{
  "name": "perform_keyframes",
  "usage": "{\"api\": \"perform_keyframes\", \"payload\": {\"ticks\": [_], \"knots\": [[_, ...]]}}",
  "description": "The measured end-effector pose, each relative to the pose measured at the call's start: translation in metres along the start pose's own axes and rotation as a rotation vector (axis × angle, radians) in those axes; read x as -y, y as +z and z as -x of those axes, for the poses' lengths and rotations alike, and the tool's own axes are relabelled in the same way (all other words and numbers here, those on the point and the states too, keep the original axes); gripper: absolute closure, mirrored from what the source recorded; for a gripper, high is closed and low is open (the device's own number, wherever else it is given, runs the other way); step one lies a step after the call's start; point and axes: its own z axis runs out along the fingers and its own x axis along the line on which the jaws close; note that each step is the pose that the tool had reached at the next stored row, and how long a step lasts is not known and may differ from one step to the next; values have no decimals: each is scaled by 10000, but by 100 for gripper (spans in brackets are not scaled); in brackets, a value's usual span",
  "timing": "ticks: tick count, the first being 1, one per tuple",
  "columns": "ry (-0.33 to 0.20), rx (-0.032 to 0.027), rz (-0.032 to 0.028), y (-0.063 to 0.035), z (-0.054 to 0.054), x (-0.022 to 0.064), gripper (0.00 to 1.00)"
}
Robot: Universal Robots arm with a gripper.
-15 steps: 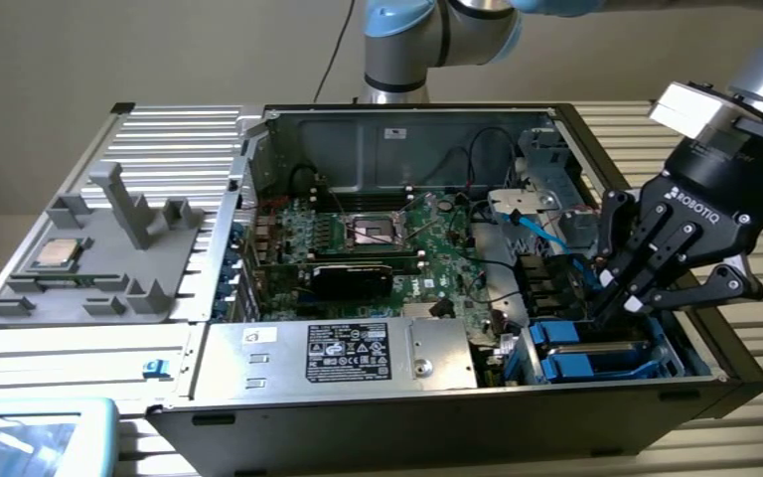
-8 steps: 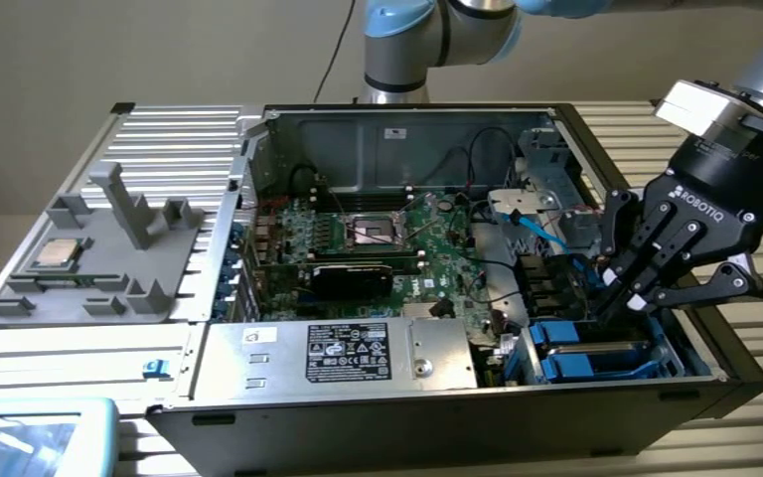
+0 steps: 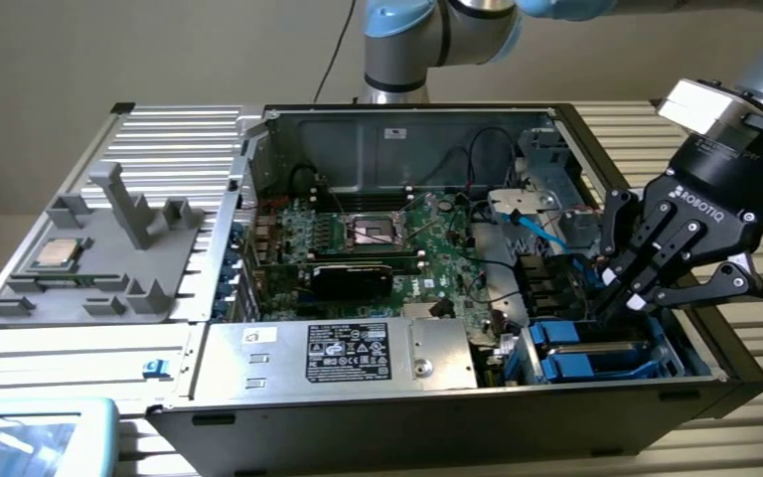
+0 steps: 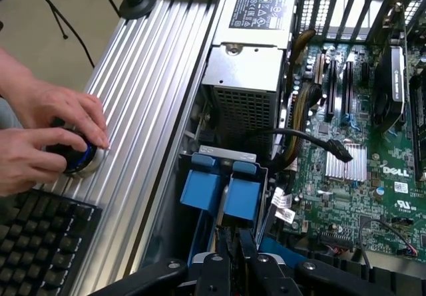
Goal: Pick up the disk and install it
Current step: 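Insert the first disk wire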
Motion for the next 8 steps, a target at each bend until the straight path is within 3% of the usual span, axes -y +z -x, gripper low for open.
{"api": "perform_keyframes", "payload": {"ticks": [3,8], "knots": [[-22,10,94,-1,-1,8,84],[-23,11,97,-1,-1,9,84]]}}
